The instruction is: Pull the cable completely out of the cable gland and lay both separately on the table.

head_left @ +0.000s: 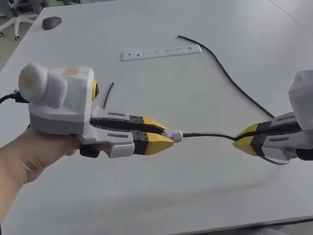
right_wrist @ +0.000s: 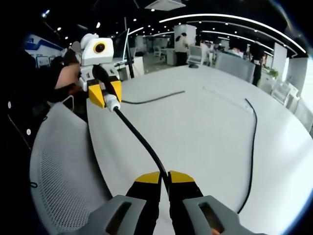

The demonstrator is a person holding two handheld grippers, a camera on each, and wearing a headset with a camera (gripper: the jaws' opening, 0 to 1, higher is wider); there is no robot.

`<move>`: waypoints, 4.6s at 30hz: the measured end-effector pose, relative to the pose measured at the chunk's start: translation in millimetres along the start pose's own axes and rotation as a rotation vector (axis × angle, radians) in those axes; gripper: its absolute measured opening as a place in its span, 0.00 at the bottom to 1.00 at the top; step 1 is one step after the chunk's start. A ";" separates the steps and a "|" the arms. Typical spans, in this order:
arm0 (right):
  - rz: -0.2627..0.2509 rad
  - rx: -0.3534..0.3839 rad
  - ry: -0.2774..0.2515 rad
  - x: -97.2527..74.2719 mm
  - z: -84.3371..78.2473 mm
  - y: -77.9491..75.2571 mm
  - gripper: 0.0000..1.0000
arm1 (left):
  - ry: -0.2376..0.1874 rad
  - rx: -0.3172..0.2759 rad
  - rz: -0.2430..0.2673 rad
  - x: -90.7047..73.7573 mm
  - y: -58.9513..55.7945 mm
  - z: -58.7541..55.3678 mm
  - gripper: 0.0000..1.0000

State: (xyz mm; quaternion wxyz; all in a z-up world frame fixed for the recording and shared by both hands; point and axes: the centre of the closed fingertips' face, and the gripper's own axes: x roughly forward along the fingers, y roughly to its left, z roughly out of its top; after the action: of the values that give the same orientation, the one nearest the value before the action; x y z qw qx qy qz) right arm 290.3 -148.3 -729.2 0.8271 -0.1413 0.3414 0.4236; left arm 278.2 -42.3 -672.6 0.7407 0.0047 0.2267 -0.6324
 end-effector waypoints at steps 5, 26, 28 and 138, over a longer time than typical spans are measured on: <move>-0.024 0.006 0.019 -1.5 -8.1 -6.6 0.00 | 0.007 -0.002 0.002 -0.1 0.5 -2.5 0.15; -0.008 0.004 0.031 -4.5 -14.7 -4.3 0.03 | -0.002 -0.002 0.013 -2.1 3.6 -2.5 0.15; -0.004 -0.003 0.027 -4.4 -13.6 -2.0 0.12 | -0.003 -0.002 0.015 -2.3 3.9 -2.3 0.15; 0.081 -0.186 -0.223 -20.2 76.2 53.8 0.12 | 0.001 0.019 0.030 -1.0 -2.8 -0.3 0.15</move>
State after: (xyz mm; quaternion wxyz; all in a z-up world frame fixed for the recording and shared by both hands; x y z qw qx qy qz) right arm 273.0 -88.4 -657.0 0.8256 -0.1554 0.2119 0.4993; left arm 275.4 -41.8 -671.7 0.7499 0.0155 0.2211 -0.6233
